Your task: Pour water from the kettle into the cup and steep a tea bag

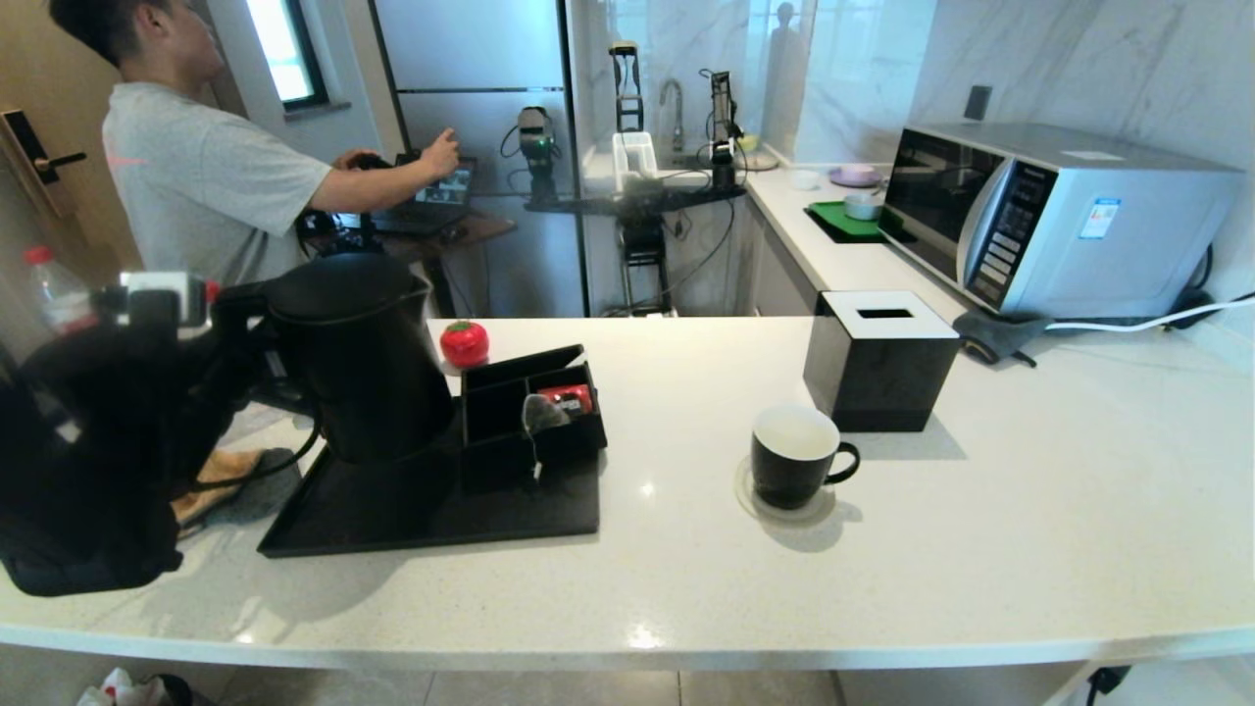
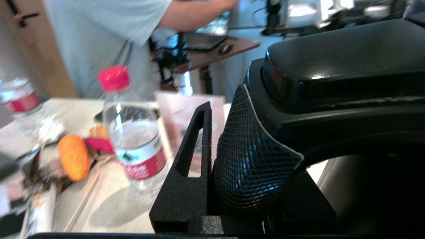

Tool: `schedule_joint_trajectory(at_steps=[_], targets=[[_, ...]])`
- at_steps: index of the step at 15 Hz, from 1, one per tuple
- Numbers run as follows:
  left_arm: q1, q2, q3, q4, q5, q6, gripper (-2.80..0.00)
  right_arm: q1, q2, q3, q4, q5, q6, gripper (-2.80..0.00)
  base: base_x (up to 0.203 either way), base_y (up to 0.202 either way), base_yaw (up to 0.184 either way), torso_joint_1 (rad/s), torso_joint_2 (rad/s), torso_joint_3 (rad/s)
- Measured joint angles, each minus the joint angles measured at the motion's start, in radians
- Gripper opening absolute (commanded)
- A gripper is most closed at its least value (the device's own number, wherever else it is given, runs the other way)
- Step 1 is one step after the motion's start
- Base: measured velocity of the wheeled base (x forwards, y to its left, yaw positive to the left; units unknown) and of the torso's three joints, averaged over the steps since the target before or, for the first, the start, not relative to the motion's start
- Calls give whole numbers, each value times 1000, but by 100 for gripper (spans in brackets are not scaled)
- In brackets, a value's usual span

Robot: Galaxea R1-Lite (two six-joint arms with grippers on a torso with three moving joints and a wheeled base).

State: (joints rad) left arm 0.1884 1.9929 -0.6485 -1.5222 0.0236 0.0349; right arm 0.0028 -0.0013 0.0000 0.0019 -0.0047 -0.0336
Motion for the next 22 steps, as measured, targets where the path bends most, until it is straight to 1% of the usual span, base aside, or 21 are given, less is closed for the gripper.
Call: schedule_joint_trajectory(at_steps=[3,6,11,16,18,22], targets=[[-22,-31,12,0,-9,1,-280,0,0,0,-1,0,1,-280,0,0,0,0,0,0],[-68,-63,45,1,-8,2,-280,0,0,0,0,0,1,-280,0,0,0,0,0,0],[-166,-95,71,1,-4,6,-280,0,0,0,0,1,1,-280,0,0,0,0,0,0],[-288,-104,73,0,7,13,-280,0,0,0,0,0,0,-280,0,0,0,0,0,0],[-333,-104,73,1,27,29,-280,0,0,0,0,0,0,-280,0,0,0,0,0,0],[-391,-104,54,20,50,56,-280,0,0,0,0,0,1,-280,0,0,0,0,0,0]])
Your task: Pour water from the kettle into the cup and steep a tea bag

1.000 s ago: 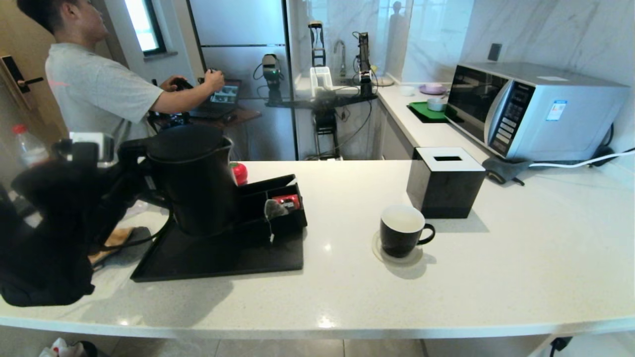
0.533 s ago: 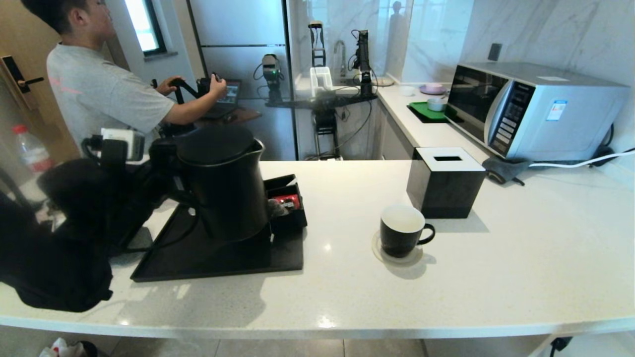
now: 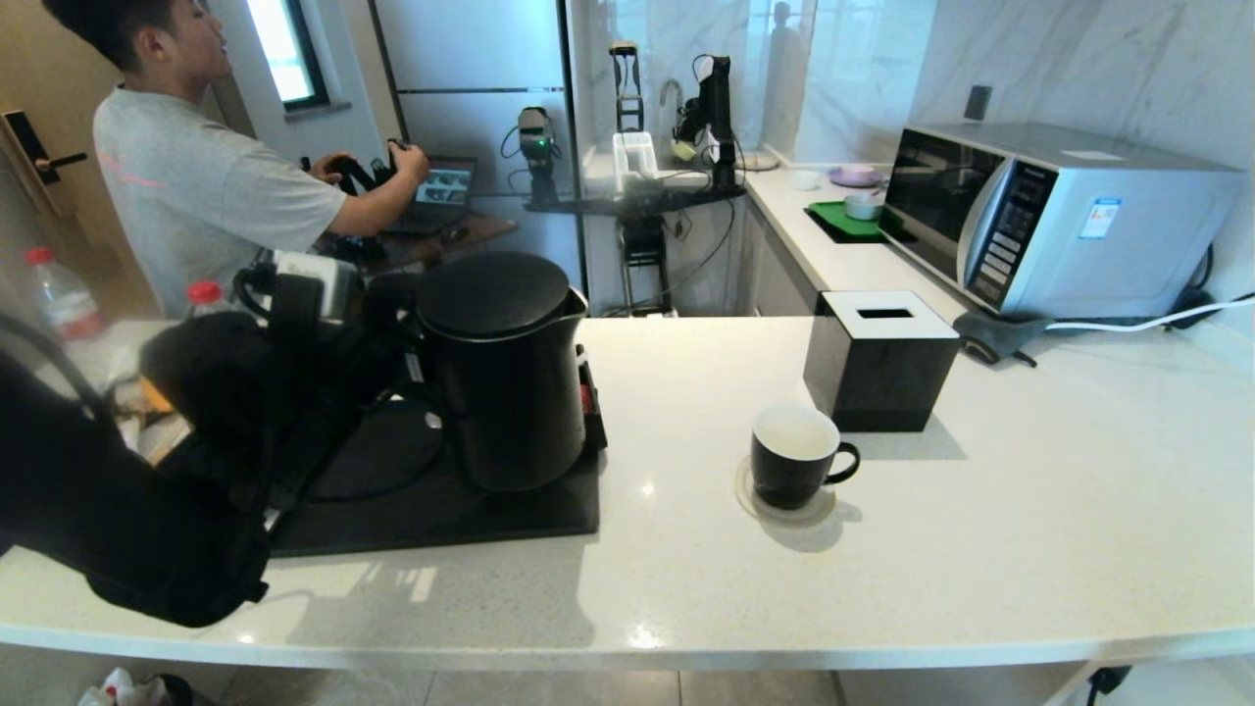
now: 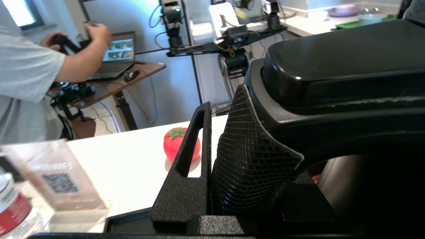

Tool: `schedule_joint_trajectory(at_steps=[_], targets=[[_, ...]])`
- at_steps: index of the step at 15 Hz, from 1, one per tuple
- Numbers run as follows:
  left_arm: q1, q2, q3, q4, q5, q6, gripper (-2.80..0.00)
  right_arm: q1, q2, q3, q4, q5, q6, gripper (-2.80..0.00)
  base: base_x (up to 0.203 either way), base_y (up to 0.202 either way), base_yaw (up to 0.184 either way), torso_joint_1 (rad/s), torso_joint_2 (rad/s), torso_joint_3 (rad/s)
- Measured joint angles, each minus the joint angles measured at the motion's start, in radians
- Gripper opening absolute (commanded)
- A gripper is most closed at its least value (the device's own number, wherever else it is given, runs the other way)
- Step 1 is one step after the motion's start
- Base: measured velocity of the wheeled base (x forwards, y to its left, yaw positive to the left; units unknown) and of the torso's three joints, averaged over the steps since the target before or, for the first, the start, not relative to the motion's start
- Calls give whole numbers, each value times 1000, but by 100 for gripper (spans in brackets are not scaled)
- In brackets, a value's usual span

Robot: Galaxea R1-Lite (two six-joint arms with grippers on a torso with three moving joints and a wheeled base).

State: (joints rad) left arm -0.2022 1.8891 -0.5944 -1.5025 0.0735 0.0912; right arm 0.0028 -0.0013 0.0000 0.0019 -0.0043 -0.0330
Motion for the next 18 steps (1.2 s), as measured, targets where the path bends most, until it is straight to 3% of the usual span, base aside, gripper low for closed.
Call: schedule_joint_trajectory(at_steps=[12,18], targets=[[-195,-12,-103,121,159,39,-280,0,0,0,0,0,0,-280,0,0,0,0,0,0],[-269,-10,-177,205,187,61,-280,0,0,0,0,0,0,-280,0,0,0,0,0,0]])
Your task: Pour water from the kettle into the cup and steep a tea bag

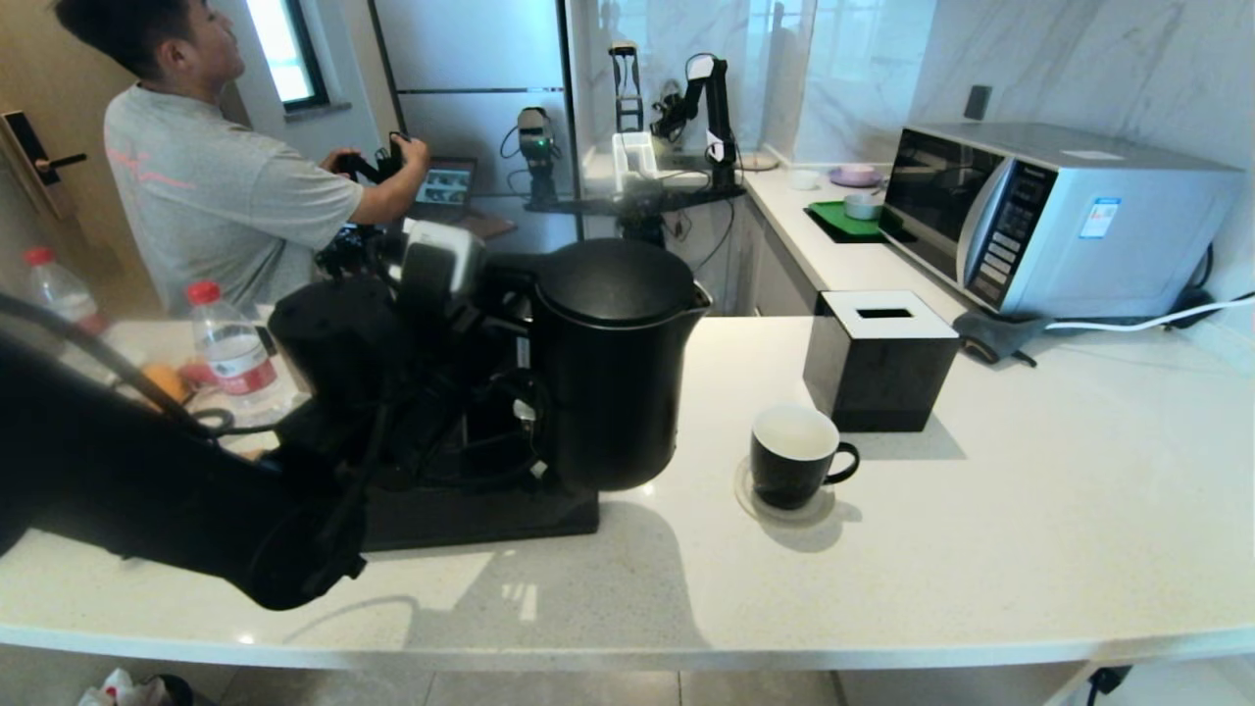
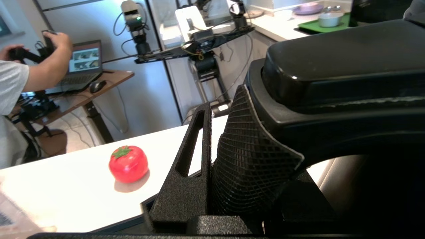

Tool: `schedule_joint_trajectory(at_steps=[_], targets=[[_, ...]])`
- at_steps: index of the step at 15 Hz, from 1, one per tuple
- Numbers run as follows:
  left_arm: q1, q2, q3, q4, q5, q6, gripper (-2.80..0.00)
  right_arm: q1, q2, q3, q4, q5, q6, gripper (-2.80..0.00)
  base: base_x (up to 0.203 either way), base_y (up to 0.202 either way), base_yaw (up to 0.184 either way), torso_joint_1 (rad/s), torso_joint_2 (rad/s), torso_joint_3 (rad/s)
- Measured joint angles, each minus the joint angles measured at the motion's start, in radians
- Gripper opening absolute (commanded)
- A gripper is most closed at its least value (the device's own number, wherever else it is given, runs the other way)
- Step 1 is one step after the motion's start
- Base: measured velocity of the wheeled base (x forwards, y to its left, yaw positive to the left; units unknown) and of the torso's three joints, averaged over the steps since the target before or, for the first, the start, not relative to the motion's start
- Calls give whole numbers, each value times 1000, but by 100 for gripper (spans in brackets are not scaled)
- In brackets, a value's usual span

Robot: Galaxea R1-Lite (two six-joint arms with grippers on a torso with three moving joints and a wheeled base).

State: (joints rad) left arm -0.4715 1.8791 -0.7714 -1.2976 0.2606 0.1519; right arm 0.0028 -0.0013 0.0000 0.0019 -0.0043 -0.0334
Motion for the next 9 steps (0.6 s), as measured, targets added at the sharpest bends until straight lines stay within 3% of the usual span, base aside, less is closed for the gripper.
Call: schedule_joint_trajectory(at_steps=[3,9], targets=[[-33,6,-41,64,48,6,-280,0,0,0,0,0,0,-280,0,0,0,0,0,0],[-76,24,-98,155,68,13,-280,0,0,0,0,0,0,-280,0,0,0,0,0,0]])
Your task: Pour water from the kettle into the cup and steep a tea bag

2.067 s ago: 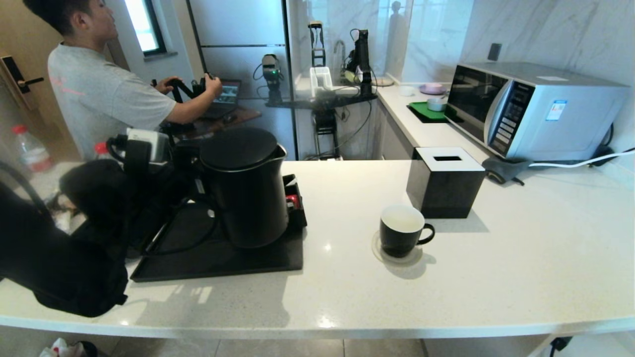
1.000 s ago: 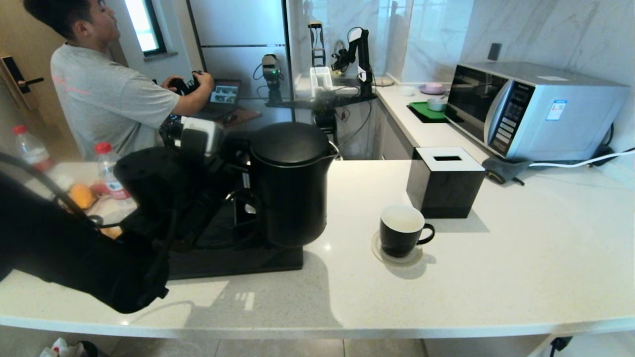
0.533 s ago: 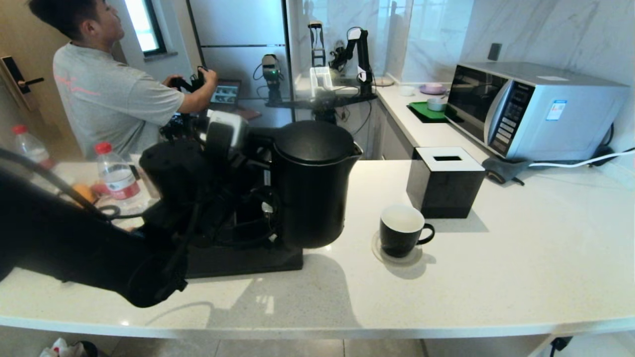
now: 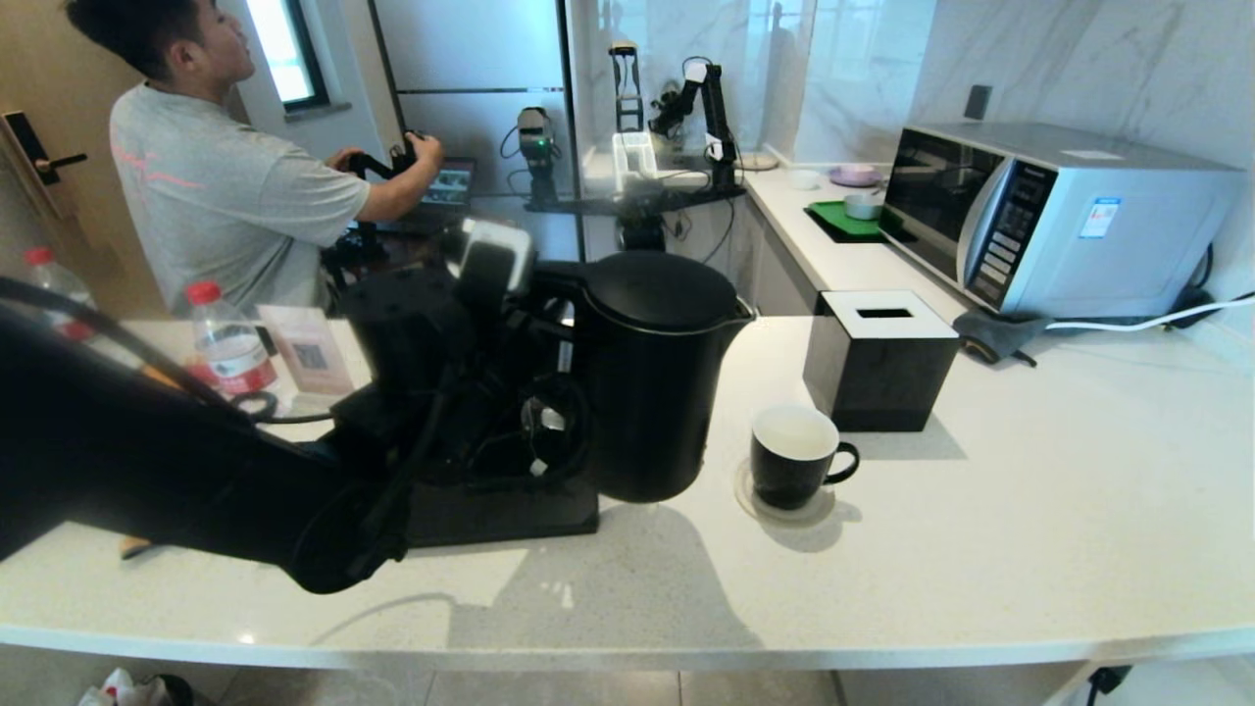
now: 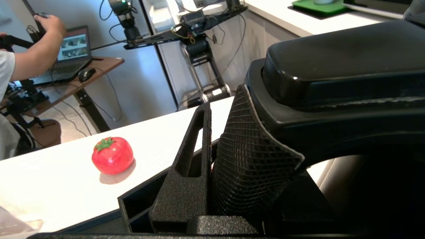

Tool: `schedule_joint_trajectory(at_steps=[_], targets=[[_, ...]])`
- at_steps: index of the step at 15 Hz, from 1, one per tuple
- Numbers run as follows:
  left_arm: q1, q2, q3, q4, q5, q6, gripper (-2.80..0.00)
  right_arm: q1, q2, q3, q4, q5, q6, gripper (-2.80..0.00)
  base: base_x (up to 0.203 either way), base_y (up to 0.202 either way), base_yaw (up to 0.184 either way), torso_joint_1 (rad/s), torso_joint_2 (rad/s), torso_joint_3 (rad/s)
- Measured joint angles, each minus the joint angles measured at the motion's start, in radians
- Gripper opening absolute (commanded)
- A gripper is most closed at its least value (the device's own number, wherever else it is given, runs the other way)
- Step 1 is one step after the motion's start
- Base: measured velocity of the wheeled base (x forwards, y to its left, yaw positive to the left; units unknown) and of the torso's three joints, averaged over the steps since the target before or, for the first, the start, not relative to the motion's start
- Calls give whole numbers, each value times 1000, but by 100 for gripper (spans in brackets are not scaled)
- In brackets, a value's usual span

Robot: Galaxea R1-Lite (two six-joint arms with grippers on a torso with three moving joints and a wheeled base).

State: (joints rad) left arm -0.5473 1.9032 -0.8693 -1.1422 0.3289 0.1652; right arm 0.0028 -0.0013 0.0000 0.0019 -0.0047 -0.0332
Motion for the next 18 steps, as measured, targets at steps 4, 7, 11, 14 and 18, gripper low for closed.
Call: schedule_joint_trajectory(at_steps=[4,7,11,14,18], targets=[[-5,7,-24,59,15,12,-280,0,0,0,0,0,0,-280,0,0,0,0,0,0],[-7,13,-49,103,28,37,-280,0,0,0,0,0,0,-280,0,0,0,0,0,0],[-12,26,-62,132,27,63,-280,0,0,0,0,0,0,-280,0,0,0,0,0,0],[-16,46,-80,135,29,86,-280,0,0,0,0,0,0,-280,0,0,0,0,0,0],[-28,80,-120,174,29,94,-280,0,0,0,0,0,0,-280,0,0,0,0,0,0]])
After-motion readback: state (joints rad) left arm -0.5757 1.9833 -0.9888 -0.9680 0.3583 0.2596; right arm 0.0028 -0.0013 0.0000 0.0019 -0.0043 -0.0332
